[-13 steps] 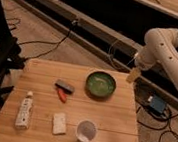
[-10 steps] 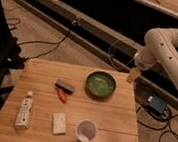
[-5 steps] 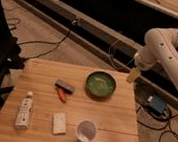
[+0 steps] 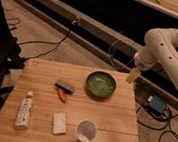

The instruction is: Place the ceramic cup in the ceramic bowl

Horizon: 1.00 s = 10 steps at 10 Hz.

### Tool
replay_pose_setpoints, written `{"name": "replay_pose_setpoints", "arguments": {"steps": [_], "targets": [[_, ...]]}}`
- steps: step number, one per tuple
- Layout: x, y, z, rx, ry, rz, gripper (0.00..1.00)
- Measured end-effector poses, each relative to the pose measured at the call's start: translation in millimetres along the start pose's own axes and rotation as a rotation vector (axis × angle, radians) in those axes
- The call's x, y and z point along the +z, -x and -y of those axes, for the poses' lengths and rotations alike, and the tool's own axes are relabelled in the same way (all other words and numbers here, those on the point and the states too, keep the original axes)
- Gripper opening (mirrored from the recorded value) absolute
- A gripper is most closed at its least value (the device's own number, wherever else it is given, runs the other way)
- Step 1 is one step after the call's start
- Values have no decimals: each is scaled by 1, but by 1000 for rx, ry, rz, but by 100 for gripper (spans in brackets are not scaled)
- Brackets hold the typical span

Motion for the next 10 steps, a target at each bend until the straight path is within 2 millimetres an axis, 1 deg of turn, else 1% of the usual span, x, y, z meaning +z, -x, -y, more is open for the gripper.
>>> {"name": "replay_pose_setpoints", "arguments": {"steps": [6, 8, 10], "targets": [[-1, 1, -2, -6, 1, 8, 80], [-7, 8, -19, -55, 11, 40, 80], [-14, 12, -47, -125, 28, 66, 80]]}}
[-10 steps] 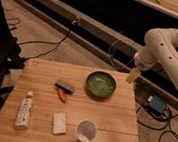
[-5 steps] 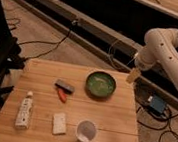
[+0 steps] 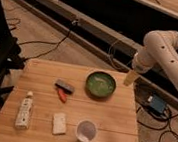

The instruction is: Place the ceramic cup in the ceramic bowl

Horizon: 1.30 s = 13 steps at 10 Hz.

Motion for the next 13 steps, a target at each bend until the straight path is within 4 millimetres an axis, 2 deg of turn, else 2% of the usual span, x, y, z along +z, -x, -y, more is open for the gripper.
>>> {"name": "replay_pose_setpoints", "arguments": {"steps": [2, 4, 9, 10, 13], "targets": [[-1, 6, -27, -59, 27, 19, 80], [3, 13, -62, -113, 83, 45, 80], [32, 29, -161, -222, 299, 89, 80], [32, 31, -167, -246, 310, 93, 80], [32, 31, -168, -247, 311, 92, 80]]}}
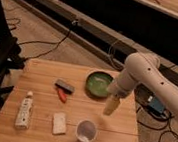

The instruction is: Place the ceramic cup in the ceramic bowl

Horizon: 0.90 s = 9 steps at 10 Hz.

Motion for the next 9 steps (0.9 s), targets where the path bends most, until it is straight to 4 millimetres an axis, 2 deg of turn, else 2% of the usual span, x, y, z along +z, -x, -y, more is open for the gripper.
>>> {"name": "replay_pose_setpoints", "arguments": {"steps": [2, 5, 9], "targets": [[2, 1, -3, -4, 6, 2, 80], [21, 26, -25, -59, 47, 15, 80], [61, 48, -53, -124, 98, 33, 80]]}}
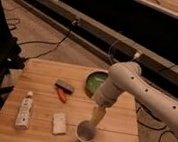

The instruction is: Place the ceramic cup in the ceramic bowl

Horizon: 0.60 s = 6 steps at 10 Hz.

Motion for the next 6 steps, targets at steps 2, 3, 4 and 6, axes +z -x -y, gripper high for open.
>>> {"name": "replay_pose_setpoints", "arguments": {"steps": [2, 3, 4, 6], "targets": [[21, -1, -2, 0, 18, 4, 80], [37, -3, -3, 9, 34, 6, 80], [51, -7, -5, 19, 48, 10, 80], [70, -13, -7, 33, 66, 17, 79]]}}
